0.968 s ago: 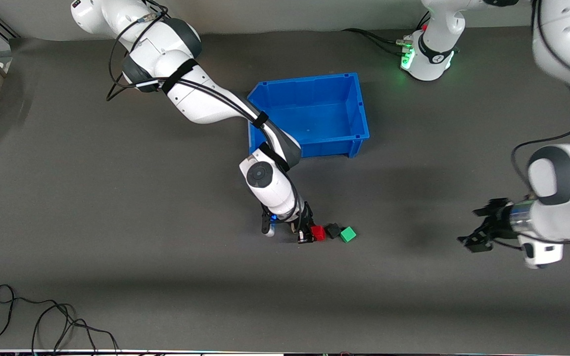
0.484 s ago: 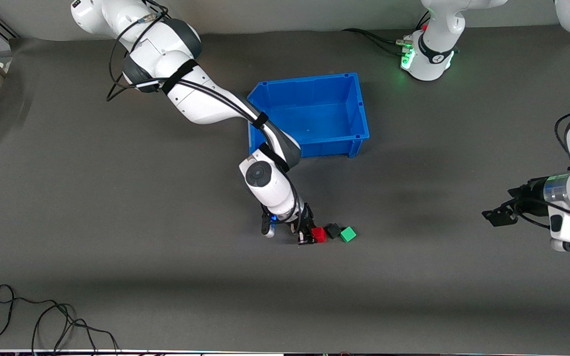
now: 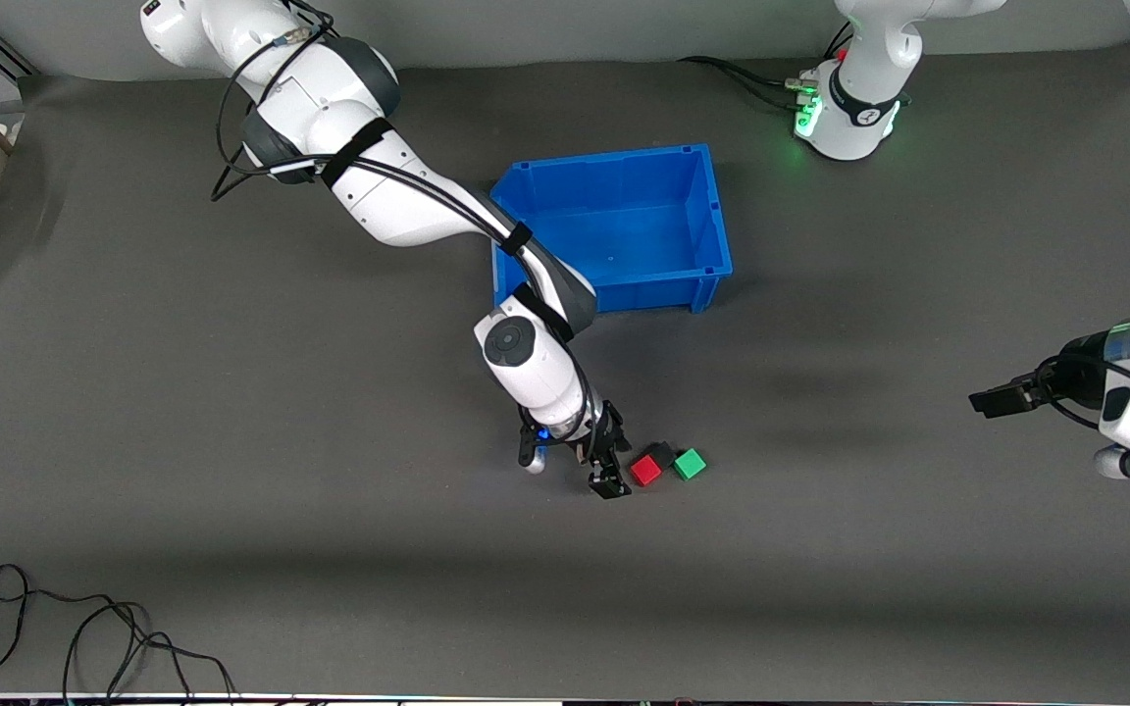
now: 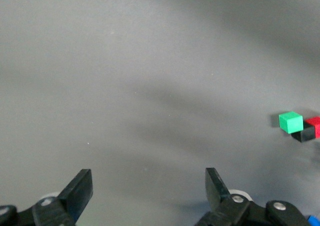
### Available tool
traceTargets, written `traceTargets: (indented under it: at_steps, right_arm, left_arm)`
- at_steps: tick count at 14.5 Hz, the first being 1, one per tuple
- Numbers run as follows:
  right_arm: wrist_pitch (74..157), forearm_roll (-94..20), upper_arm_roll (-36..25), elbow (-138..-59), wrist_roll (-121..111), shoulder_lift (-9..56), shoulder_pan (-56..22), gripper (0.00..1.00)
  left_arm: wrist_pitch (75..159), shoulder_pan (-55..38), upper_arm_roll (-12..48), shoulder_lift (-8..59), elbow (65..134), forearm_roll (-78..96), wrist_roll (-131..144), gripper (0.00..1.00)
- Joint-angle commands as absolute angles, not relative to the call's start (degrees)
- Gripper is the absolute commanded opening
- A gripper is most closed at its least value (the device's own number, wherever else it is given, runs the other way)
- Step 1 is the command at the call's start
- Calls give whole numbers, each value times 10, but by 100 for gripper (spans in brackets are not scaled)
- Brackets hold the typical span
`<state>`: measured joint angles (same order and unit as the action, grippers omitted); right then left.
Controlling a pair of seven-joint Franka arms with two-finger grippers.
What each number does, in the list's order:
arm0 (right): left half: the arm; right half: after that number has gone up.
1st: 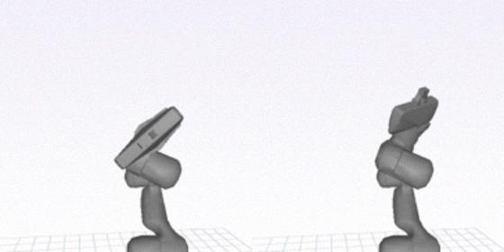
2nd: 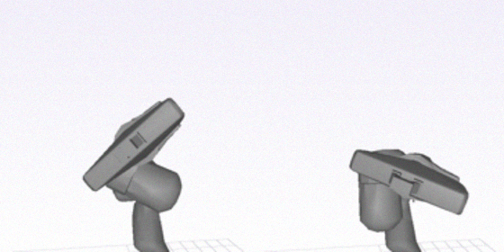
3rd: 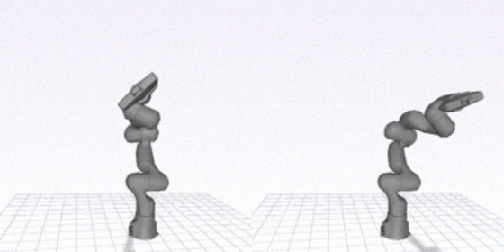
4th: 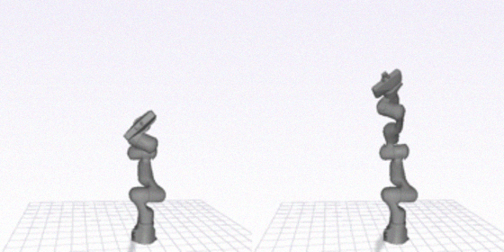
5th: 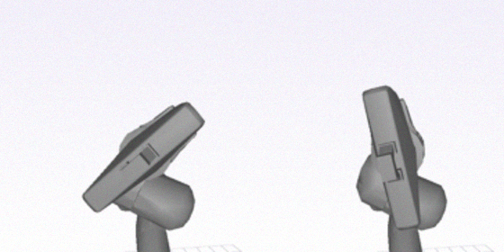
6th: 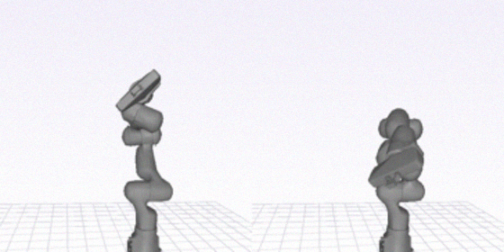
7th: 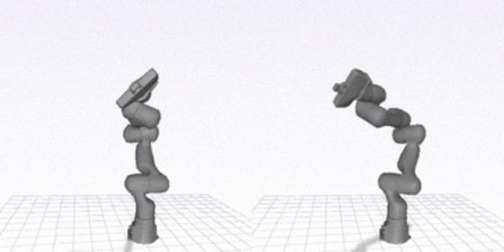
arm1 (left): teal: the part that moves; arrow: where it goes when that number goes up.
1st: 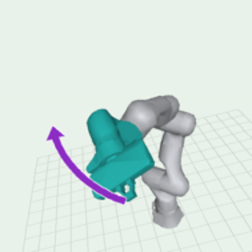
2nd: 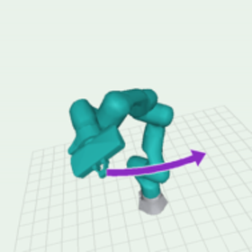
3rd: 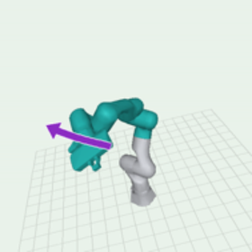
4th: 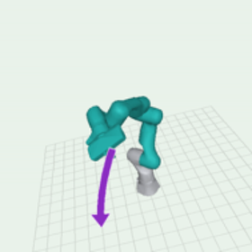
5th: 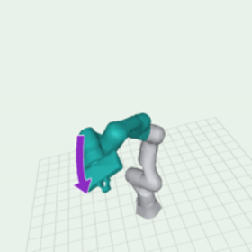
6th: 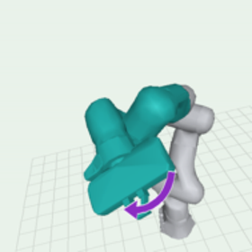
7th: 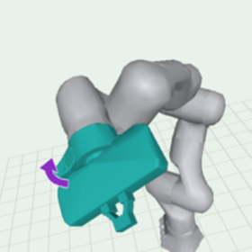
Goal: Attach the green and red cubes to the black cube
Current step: 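Open the right gripper and withdraw it while the left gripper retracts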
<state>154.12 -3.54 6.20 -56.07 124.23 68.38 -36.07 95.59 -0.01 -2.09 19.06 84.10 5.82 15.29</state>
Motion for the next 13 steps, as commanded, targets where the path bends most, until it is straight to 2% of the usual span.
traceTargets:
  at_steps: [1, 4, 6, 10, 13]
  right_arm:
    - [1530, -40, 58, -563, 1245, 658, -351, 100]
    - [1433, -36, 58, -623, 1218, 566, -324, 100]
    - [1383, -35, 42, -690, 1202, 490, -321, 100]
    - [1355, -39, 33, -836, 1129, 358, -291, 100]
    - [1307, -43, 32, -904, 1053, 280, -254, 100]
  left_arm:
    - [953, -3, -20, 179, 835, 48, 106, 100]
    - [966, -6, -14, 169, 832, 15, 42, 100]
    - [970, -7, -13, 155, 838, 12, -9, 100]
    - [964, -11, -13, 125, 845, 12, -18, 100]
    - [972, -11, -12, 72, 885, 12, -22, 100]
